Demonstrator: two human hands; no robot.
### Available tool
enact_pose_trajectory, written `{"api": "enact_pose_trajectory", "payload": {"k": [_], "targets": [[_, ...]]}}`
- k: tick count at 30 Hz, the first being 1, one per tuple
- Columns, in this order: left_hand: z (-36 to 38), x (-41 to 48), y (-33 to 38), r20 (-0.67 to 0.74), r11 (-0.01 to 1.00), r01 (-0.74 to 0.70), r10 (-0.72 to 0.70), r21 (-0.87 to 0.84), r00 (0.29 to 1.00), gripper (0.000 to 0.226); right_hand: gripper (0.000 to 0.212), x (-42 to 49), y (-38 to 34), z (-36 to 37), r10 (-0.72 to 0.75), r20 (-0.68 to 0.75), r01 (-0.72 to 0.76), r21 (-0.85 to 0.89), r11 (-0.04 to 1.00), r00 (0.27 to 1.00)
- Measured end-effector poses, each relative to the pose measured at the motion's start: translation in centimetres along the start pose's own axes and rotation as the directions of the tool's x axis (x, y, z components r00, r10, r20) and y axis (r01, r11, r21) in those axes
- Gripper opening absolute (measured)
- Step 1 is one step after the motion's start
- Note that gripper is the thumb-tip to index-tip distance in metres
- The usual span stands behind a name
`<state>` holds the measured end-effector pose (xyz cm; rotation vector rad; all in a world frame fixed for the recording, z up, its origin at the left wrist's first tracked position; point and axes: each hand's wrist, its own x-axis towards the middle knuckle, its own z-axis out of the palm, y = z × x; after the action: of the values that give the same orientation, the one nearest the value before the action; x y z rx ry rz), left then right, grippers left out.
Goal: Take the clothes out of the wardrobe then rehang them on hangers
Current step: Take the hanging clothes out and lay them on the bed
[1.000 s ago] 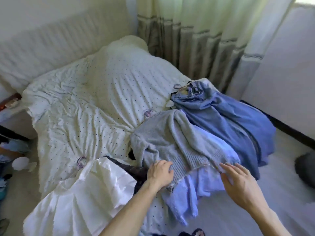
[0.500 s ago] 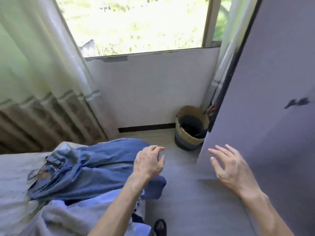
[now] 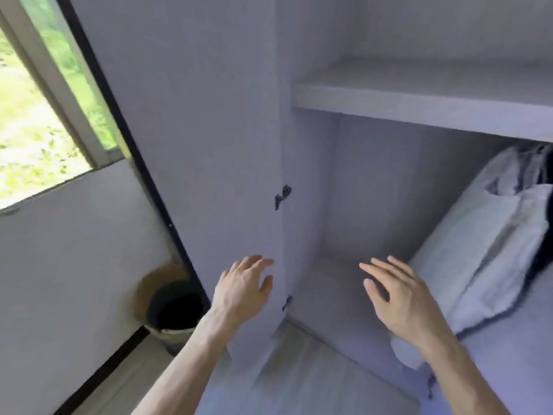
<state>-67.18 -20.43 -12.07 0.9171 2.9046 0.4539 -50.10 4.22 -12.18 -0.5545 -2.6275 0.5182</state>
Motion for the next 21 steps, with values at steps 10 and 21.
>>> {"api": "enact_pose_trajectory", "payload": {"k": [10,21], "targets": [[4.9,15.1,16.3,0.105,0.884,-0.440,0.458,-0.157,0.883,0.043,0.038,3.4,11.1,-9.5,0.251,-0.463,-0.316,-0.066,0.946,0.850],[11.4,27.3,37.2,0.210,0.777,-0.483,0.592,-0.404,0.778,0.048,0.045,18.2,25.5,-20.4,-0.034,-0.848,-0.444,-0.310,0.841,0.528]]}}
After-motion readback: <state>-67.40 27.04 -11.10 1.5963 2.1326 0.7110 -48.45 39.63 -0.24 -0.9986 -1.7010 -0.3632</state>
